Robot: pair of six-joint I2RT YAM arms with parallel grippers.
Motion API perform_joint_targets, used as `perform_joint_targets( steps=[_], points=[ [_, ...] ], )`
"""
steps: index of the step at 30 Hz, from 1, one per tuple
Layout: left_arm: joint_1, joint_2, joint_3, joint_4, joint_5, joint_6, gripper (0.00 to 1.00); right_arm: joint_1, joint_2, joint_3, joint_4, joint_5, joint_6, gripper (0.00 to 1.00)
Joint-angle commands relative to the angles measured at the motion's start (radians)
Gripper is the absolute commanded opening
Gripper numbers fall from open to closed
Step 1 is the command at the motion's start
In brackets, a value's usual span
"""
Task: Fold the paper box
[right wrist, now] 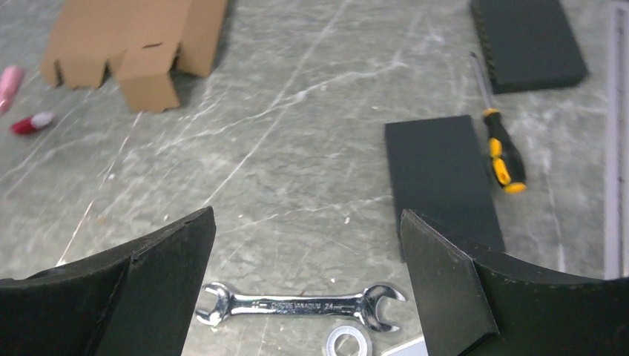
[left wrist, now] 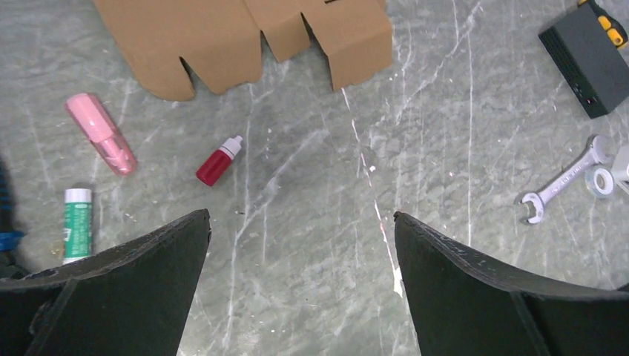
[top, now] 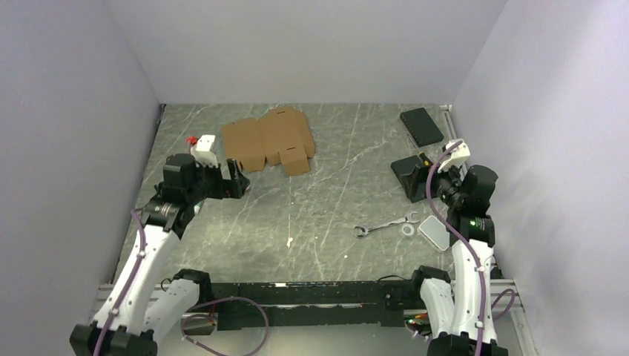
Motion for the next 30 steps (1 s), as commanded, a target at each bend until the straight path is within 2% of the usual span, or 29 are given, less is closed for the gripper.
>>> perform_joint_targets(
  steps=[1,3,5,10,14,19,22,25,30],
  points=[
    [-0.012,0.136,0.128,-0.036,0.073,-0.012,0.99,-0.001,-0.006,-0.015,0.006,-0.314,-0.198,1.00],
    [-0.062,0.199,0.168,-0.071,0.045,-0.010,0.99,0.009,-0.008,-0.018,-0.052,-0.405,-0.301,1.00],
    [-0.138,0.246,0.194,-0.103,-0.045,-0.013,0.99,0.025,-0.018,-0.019,-0.091,-0.437,-0.363,1.00],
    [-0.321,0.348,0.281,-0.158,-0.270,-0.012,0.99,0.042,-0.030,-0.035,-0.091,-0.441,-0.375,1.00],
    [-0.408,0.475,0.397,-0.213,-0.378,0.034,0.99,0.047,-0.036,-0.046,-0.080,-0.434,-0.374,1.00],
    [-0.434,0.605,0.527,-0.242,-0.354,0.094,0.99,0.047,-0.041,-0.059,-0.071,-0.422,-0.384,1.00],
    [-0.434,0.653,0.558,-0.185,-0.336,0.143,0.99,0.047,-0.043,-0.065,-0.065,-0.415,-0.382,1.00],
    [-0.434,0.721,0.604,-0.144,-0.355,0.174,0.99,0.047,-0.044,-0.069,-0.059,-0.401,-0.381,1.00],
    [-0.434,0.879,0.713,-0.165,-0.389,0.211,0.99,0.046,-0.045,-0.076,-0.053,-0.394,-0.382,1.00]
  ],
)
